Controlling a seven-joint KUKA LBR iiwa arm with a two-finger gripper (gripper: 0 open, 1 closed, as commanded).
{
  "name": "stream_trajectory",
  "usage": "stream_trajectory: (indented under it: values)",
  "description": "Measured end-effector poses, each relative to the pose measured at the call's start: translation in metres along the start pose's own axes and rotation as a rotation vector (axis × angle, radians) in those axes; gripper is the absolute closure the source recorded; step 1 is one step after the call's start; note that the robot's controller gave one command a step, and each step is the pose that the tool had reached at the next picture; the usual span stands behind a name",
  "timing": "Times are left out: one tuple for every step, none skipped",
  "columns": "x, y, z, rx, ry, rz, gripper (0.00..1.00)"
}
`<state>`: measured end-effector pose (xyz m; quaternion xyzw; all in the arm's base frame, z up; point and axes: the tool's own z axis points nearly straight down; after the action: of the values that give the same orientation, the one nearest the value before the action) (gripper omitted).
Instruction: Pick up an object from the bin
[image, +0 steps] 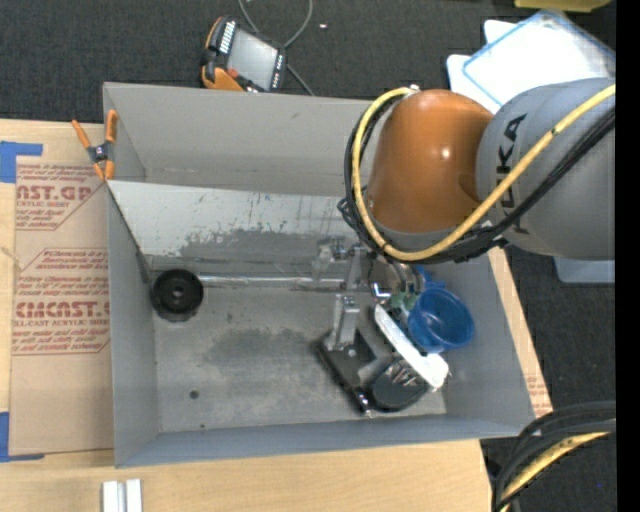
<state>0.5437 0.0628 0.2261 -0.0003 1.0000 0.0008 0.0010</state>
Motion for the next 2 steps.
stream_trajectory:
  values:
    - [0.0,0.0,0.0,0.0,0.0,0.0,0.0]
    - [0.023,-0.019,0.037,0.0,0.001,0.184,0.0]
